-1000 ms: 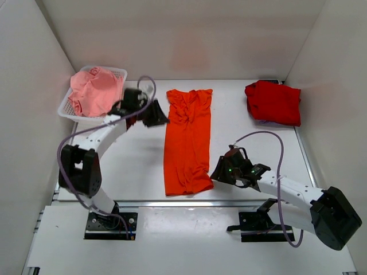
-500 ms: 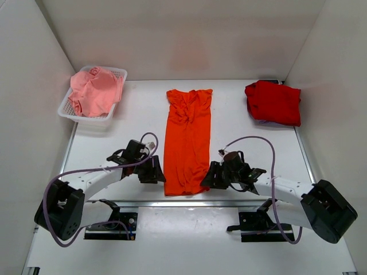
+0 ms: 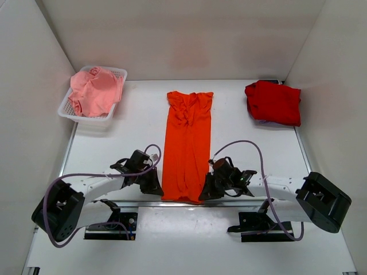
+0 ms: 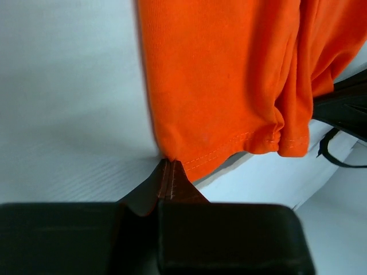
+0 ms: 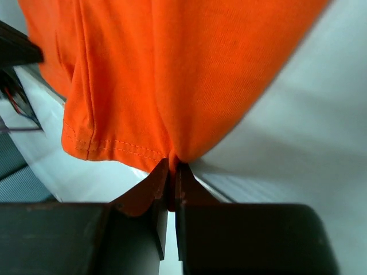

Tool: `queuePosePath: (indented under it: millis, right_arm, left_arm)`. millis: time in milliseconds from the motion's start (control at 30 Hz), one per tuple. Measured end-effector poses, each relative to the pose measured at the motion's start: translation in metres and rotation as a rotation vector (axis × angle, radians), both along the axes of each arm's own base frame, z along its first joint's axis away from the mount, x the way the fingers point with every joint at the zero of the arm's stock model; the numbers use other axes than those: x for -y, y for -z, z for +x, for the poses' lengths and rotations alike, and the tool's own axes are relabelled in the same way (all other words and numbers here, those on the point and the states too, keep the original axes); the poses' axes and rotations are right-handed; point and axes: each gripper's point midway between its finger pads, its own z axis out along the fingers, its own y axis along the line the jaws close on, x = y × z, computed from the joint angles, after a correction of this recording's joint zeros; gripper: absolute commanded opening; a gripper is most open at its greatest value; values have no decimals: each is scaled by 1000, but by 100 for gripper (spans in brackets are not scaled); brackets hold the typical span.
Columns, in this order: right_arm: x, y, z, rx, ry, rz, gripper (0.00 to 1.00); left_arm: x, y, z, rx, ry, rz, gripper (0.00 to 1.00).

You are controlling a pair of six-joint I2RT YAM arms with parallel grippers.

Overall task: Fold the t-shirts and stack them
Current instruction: Grab the bottom of the folded rectangular tshirt with both arms, then fold the folded rectangular tshirt in 1/3 of the way

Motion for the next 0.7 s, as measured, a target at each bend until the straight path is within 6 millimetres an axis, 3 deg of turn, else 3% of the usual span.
queuePosePath:
  millis: [200, 333, 433, 533, 700]
  right_arm:
    - [9, 3, -20, -64, -41, -36, 0]
    - [17, -5, -9, -99, -12, -27, 0]
    - [18, -24, 21, -81, 37, 27, 0]
    - [20, -48, 66, -34, 90, 74, 0]
    - [30, -83, 163, 71, 142, 115, 0]
  left_arm:
    - [-3, -5, -13, -38, 16, -19, 0]
    - [-5, -22, 7, -50, -21, -50, 0]
    - [2, -48, 49, -2, -52, -96, 0]
    - [11, -73, 100, 53, -73, -145, 0]
    - [20, -84, 184, 87, -128, -195, 0]
